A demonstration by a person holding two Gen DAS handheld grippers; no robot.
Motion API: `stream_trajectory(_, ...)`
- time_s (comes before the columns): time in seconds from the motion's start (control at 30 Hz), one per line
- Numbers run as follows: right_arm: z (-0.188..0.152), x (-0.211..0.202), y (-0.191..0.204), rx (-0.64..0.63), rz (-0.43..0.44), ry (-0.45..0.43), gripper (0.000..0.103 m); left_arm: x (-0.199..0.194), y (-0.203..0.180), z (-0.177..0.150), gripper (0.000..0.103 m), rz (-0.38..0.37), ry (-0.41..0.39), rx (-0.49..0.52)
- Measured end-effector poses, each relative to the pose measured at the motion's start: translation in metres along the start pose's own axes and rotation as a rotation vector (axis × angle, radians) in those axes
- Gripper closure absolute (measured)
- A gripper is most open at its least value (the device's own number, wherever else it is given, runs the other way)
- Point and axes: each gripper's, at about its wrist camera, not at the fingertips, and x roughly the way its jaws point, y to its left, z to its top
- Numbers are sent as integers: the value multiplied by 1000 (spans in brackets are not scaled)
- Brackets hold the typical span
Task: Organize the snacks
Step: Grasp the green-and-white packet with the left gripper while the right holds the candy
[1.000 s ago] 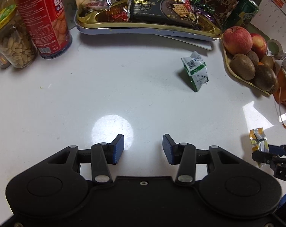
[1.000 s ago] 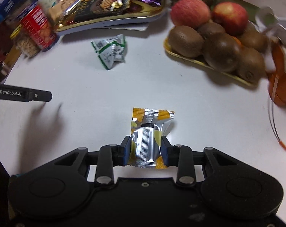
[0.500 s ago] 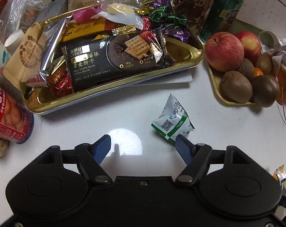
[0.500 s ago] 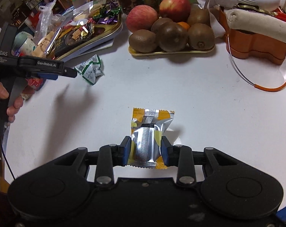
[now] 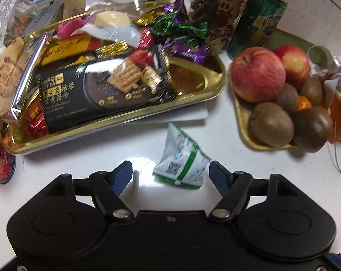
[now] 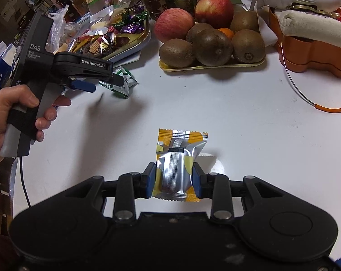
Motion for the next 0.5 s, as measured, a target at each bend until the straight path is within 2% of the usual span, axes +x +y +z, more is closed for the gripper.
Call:
stream_trajectory(0.13, 1, -2, 0, 2, 10, -9, 67, 7, -12, 10, 28, 31, 5, 36)
stream_trajectory(0.37, 3, -5, -2, 12, 13, -12, 67, 21, -14, 24, 28, 44, 25, 15)
stream_trajectory(0.5, 4, -6, -2, 18, 16, -19, 67, 26, -19, 26, 28, 55, 27, 39)
